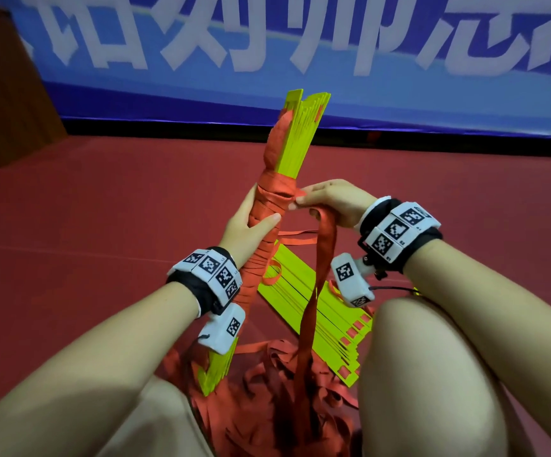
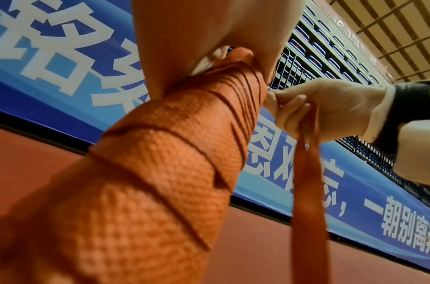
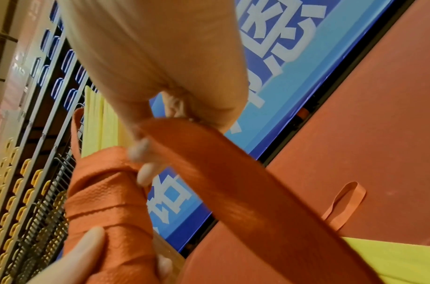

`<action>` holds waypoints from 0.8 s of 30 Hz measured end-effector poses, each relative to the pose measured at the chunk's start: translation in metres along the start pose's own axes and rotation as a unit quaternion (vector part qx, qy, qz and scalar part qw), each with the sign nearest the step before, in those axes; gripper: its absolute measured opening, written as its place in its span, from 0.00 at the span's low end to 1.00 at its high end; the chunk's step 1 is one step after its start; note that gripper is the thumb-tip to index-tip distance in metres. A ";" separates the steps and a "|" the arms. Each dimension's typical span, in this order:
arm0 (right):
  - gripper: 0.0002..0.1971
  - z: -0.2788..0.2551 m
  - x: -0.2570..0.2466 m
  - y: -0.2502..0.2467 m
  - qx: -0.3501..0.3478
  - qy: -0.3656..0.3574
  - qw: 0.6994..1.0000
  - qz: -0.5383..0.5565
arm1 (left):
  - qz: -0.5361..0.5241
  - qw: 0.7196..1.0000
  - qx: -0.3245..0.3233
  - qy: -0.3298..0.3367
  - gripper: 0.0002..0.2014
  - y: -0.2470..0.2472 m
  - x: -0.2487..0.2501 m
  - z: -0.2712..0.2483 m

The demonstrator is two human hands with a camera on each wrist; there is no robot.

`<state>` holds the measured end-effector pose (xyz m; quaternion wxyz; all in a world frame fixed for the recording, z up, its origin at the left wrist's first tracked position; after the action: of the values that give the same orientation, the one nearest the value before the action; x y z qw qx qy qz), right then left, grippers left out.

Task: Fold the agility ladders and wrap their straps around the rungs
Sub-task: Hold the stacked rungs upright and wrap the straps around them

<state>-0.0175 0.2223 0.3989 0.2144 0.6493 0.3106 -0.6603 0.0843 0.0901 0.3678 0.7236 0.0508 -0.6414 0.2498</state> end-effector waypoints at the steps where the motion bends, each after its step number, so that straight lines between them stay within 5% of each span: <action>1: 0.05 0.001 0.000 -0.005 0.029 -0.004 0.999 0.017 | -0.001 1.000 0.003 -0.002 0.32 0.001 0.000 0.001; 6: 0.06 -0.001 -0.001 -0.029 0.162 -0.032 0.984 0.059 | -0.005 1.000 -0.007 -0.008 0.31 0.013 0.004 0.001; 11: 0.07 -0.013 -0.014 -0.031 0.177 -0.057 0.982 0.026 | 0.005 1.000 0.017 -0.011 0.32 0.025 0.010 -0.005; 19: 0.19 -0.018 -0.021 -0.020 0.239 -0.060 0.964 -0.104 | 0.271 0.961 -0.002 -0.052 0.33 0.044 0.004 -0.018; 24: 0.08 -0.018 -0.026 -0.019 0.283 -0.104 0.948 -0.100 | 0.120 0.989 -0.076 -0.036 0.30 0.052 0.018 -0.029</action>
<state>-0.0158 0.2457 0.4278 -0.0141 0.5770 0.1507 -0.8026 0.0891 0.1517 0.3676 0.6662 -0.0725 -0.6858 0.2839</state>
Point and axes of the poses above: each hand's wrist, its own z-axis towards the middle knuckle, its own y-axis out of the palm, x = y × z, the point moved 6 cm from there along z, towards the middle knuckle, and after that the axes turned 6 degrees about -y, right-handed, at the moved point
